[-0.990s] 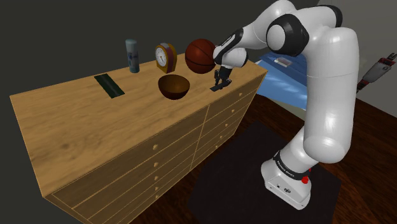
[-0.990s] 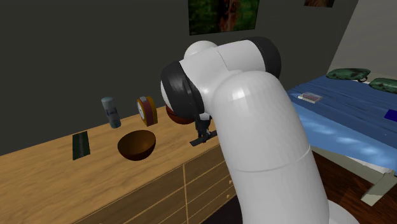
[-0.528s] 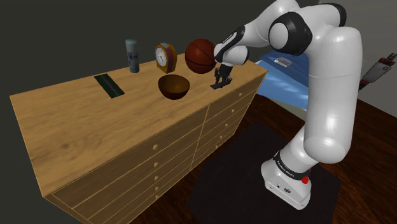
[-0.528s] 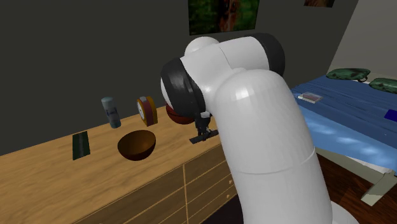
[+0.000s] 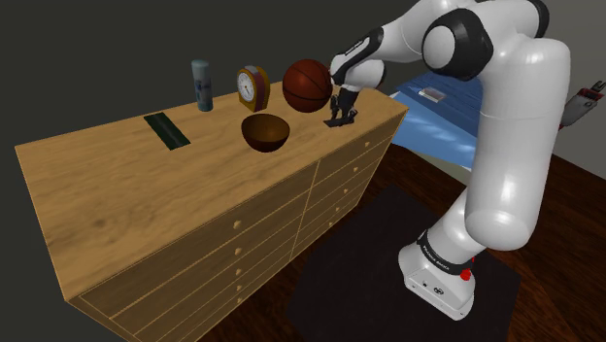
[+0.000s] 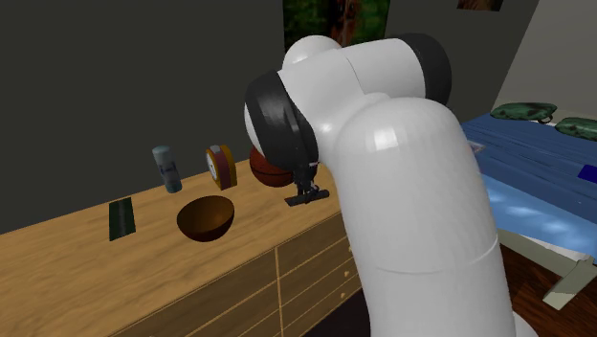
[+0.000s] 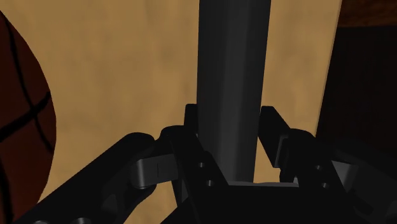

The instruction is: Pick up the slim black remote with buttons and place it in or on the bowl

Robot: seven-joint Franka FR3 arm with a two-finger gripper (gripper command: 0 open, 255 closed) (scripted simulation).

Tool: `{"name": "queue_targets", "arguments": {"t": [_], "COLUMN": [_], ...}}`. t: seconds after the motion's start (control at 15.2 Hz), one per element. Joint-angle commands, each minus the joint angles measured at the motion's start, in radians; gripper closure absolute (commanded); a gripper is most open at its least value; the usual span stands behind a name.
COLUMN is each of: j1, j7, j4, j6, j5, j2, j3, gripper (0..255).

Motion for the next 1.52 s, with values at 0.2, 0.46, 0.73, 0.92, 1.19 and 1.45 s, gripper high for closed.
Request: {"name": "queue_targets", "arguments": {"t": [0.2, 0.46, 0.73, 0.92, 1.19, 1.45], "j1": [0.02, 0.034, 0.045, 0.053, 0.061, 0.103], "j7": [0.028, 0.048, 0.067, 0.081, 0.099, 0.157], "j4": [0.006, 0.016, 0.029, 0.041, 0.061, 0.053], "j6": [-0.047, -0.086, -0.126, -0.157, -0.2, -0.209], "j5": [-0.039, -0.068, -0.096, -0.117, -0.142, -0.167], "j2": [-0.047, -0.082, -0.114, -0.137, -0.165, -0.192], "j3": [-0.026, -0.044, -0.06, -0.07, -0.082, -0.078], "gripper": [255, 255, 255, 255, 255, 255]}}
